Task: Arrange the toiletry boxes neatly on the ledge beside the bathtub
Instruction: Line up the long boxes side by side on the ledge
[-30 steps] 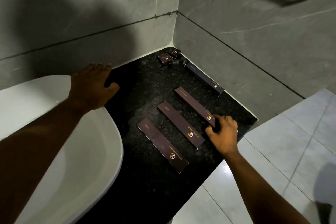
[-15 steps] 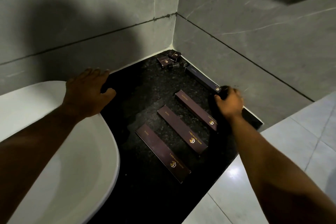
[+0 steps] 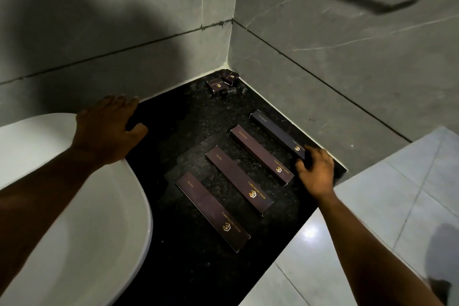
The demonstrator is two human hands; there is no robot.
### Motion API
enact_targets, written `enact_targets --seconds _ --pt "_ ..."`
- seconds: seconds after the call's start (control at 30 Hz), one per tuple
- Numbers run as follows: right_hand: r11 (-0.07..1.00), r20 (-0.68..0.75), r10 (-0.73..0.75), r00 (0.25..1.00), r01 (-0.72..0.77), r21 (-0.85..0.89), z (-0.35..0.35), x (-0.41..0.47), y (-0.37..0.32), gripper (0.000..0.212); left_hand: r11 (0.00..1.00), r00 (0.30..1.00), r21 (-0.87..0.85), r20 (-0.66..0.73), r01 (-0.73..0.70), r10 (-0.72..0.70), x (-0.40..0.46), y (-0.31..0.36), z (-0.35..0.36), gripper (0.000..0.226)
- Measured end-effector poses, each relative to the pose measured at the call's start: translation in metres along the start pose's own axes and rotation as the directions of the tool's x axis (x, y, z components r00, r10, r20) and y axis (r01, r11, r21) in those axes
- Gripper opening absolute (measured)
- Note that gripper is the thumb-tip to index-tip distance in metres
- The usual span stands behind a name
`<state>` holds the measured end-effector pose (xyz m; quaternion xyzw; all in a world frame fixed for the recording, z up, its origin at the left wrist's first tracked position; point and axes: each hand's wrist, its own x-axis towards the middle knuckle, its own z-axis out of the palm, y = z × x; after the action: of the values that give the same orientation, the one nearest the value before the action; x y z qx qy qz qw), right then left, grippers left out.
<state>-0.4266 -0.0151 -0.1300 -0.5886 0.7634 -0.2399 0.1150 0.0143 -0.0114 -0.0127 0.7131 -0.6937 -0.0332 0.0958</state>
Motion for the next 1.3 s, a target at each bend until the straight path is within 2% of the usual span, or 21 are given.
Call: enact_targets --seconds 0.17,0.33,0.63,1.0,1.13,1.3 --pt "1.000 -0.007 0.007 1.000 -0.007 -0.005 -0.0037 -0.0027 0.0008 0.051 1.000 1.000 0.010 0.018 -0.002 0.002 -0.0003 0.0032 -0.0026 0.076" --pt "1.000 -0.010 0.007 1.000 -0.007 -0.001 -0.0030 -0.0047 0.0014 0.050 1.000 1.000 -0.020 -0.019 -0.013 0.013 -0.0040 0.0054 -0.0039 0.086" --pt "1.000 -0.010 0.025 1.000 -0.025 0.005 -0.0034 -0.0047 0.0014 0.052 1.000 1.000 0.008 0.031 -0.004 0.004 -0.0016 0.0052 -0.0042 0.078" --pt "0.998 0.003 0.057 0.998 -0.057 0.024 -0.0041 -0.0053 0.0011 0.054 1.000 0.999 -0.006 0.040 -0.006 0.007 -0.0023 0.0064 -0.0056 0.087" --pt "0.996 0.001 0.066 0.998 -0.065 0.064 -0.0047 -0.0057 0.0011 0.056 1.000 0.999 0.020 0.038 0.000 -0.001 -0.0014 0.0066 -0.0057 0.080" --pt "0.985 -0.034 0.104 0.994 -0.098 0.145 -0.0069 -0.0089 -0.0036 0.057 0.999 0.998 0.031 0.061 -0.020 0.018 -0.0007 0.0055 -0.0051 0.088"
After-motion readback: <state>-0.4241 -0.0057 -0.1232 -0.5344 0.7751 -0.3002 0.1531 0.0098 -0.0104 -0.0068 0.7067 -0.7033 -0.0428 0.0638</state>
